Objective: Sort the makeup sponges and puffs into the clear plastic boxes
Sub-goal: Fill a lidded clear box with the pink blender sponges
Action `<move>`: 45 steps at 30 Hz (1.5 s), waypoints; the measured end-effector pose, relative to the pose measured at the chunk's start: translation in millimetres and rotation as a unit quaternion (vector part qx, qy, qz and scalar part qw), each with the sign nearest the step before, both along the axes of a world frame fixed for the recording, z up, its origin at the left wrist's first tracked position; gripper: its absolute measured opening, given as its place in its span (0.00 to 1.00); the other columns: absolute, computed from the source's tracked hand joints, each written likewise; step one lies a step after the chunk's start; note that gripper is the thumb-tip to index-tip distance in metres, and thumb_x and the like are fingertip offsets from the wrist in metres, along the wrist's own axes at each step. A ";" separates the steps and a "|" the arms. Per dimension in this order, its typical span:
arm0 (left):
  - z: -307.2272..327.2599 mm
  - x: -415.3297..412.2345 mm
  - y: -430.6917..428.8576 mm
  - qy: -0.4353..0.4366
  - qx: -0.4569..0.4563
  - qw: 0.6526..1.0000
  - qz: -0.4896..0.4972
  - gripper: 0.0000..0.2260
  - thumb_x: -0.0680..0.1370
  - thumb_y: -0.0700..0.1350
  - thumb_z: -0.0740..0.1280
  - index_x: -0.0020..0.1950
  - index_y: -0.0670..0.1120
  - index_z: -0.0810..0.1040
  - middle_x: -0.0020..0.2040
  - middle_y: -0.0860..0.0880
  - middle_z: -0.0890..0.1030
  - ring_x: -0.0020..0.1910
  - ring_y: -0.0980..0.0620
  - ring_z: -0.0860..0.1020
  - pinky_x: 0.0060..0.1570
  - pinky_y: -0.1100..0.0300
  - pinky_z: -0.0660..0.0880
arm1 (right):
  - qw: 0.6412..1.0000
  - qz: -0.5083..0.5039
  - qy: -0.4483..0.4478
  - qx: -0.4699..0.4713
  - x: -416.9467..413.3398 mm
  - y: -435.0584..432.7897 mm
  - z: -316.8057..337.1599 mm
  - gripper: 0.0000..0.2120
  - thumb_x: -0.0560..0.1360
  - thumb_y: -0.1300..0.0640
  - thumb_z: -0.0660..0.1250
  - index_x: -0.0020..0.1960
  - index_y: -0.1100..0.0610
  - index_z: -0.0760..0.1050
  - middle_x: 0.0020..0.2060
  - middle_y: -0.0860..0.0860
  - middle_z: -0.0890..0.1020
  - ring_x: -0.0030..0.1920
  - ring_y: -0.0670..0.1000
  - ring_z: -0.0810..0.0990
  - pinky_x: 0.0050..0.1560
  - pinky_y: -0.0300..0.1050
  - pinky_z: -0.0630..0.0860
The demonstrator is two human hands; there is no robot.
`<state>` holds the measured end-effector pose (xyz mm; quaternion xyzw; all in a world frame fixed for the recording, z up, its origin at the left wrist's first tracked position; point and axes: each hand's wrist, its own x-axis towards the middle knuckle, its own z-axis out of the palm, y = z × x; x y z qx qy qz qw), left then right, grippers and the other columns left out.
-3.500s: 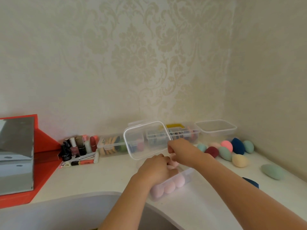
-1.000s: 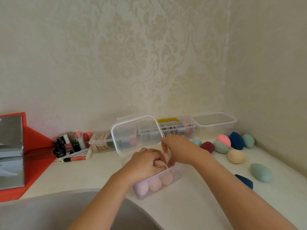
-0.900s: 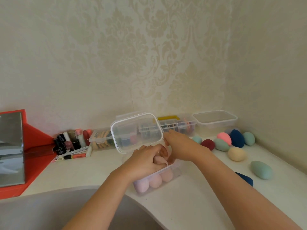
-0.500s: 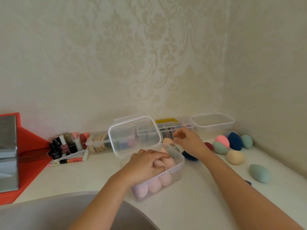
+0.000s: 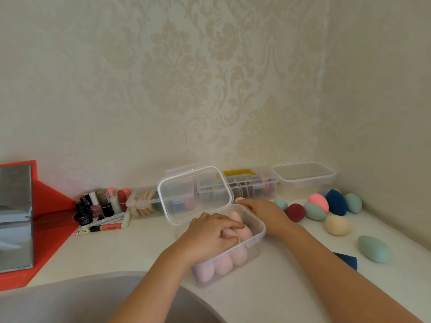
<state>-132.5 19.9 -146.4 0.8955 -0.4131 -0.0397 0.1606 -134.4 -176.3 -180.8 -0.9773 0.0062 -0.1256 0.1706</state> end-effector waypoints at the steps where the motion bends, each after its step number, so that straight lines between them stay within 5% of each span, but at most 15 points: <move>1: -0.5 0.6 0.1 0.002 -0.002 1.000 0.002 0.16 0.77 0.52 0.60 0.63 0.66 0.72 0.66 0.62 0.70 0.56 0.54 0.66 0.61 0.56 0.62 | 0.999 -0.011 -0.031 0.041 -2.2 0.2 2.4 0.06 0.78 0.49 0.59 0.49 0.46 0.74 0.44 0.47 0.82 0.45 0.49 0.78 0.47 0.47 0.76; 7: -1.5 2.4 -0.8 0.002 0.003 1.000 0.006 0.15 0.77 0.53 0.61 0.64 0.65 0.72 0.66 0.62 0.70 0.55 0.56 0.65 0.62 0.56 0.62 | 0.966 -0.092 -0.176 0.166 -22.2 2.6 34.2 0.09 0.70 0.60 0.72 0.36 0.53 0.72 0.35 0.47 0.78 0.39 0.47 0.74 0.41 0.39 0.72; 10: -2.0 3.2 -0.7 0.002 0.009 1.000 0.006 0.15 0.78 0.53 0.60 0.64 0.65 0.72 0.67 0.62 0.70 0.55 0.55 0.65 0.63 0.56 0.62 | 0.963 -0.061 -0.128 0.230 -37.6 5.6 52.5 0.14 0.71 0.56 0.72 0.48 0.58 0.68 0.38 0.48 0.74 0.38 0.47 0.72 0.36 0.36 0.67; 13: -3.5 4.0 0.0 0.009 0.017 1.000 0.008 0.16 0.78 0.54 0.58 0.65 0.66 0.71 0.69 0.63 0.68 0.58 0.54 0.65 0.65 0.54 0.62 | 0.962 0.028 -0.026 0.269 -49.5 11.9 63.5 0.19 0.73 0.56 0.71 0.61 0.50 0.70 0.46 0.43 0.75 0.45 0.44 0.75 0.42 0.32 0.71; 16: -3.3 3.3 -0.4 0.008 0.023 1.000 0.006 0.16 0.79 0.54 0.57 0.66 0.66 0.70 0.69 0.64 0.68 0.59 0.52 0.66 0.65 0.53 0.62 | 0.981 0.061 0.018 0.185 -55.0 13.6 66.4 0.16 0.71 0.52 0.73 0.58 0.45 0.77 0.50 0.42 0.80 0.51 0.44 0.76 0.52 0.36 0.71; 26: 1.0 0.8 -1.0 0.008 0.042 0.999 -0.002 0.11 0.79 0.55 0.57 0.57 0.63 0.77 0.68 0.64 0.69 0.56 0.51 0.66 0.61 0.54 0.63 | 0.987 0.098 0.101 0.083 -62.1 23.0 77.7 0.12 0.72 0.54 0.71 0.54 0.49 0.77 0.44 0.39 0.77 0.44 0.42 0.75 0.46 0.36 0.70; 32: 5.7 -1.8 -1.6 0.022 0.058 0.998 -0.003 0.14 0.79 0.56 0.58 0.63 0.64 0.73 0.69 0.63 0.68 0.62 0.51 0.65 0.62 0.57 0.59 | 0.966 0.088 0.242 0.000 -50.7 25.3 86.5 0.11 0.71 0.57 0.70 0.51 0.45 0.76 0.41 0.41 0.76 0.49 0.47 0.75 0.48 0.39 0.69; 36: 5.3 -1.8 -0.4 0.034 0.051 0.998 0.001 0.15 0.79 0.54 0.58 0.64 0.64 0.73 0.69 0.63 0.67 0.64 0.52 0.64 0.59 0.60 0.56 | 0.934 0.074 0.328 -0.121 -38.9 38.9 102.7 0.15 0.73 0.56 0.69 0.60 0.48 0.76 0.57 0.46 0.76 0.58 0.49 0.73 0.56 0.42 0.67; 41: 4.6 -0.4 0.0 0.046 0.040 0.998 0.004 0.15 0.79 0.54 0.58 0.64 0.63 0.74 0.68 0.63 0.68 0.65 0.52 0.64 0.59 0.62 0.54 | 0.925 0.071 0.288 -0.235 -34.3 55.3 93.8 0.14 0.73 0.54 0.69 0.58 0.54 0.78 0.51 0.52 0.79 0.47 0.51 0.73 0.40 0.39 0.67; 45: 1.4 3.4 0.1 0.064 0.016 0.998 0.011 0.18 0.71 0.61 0.57 0.58 0.63 0.77 0.65 0.67 0.70 0.64 0.51 0.64 0.60 0.62 0.53 | 0.943 0.054 0.212 -0.252 -38.8 59.4 77.6 0.05 0.76 0.55 0.62 0.46 0.55 0.75 0.38 0.51 0.73 0.46 0.54 0.69 0.62 0.57 0.63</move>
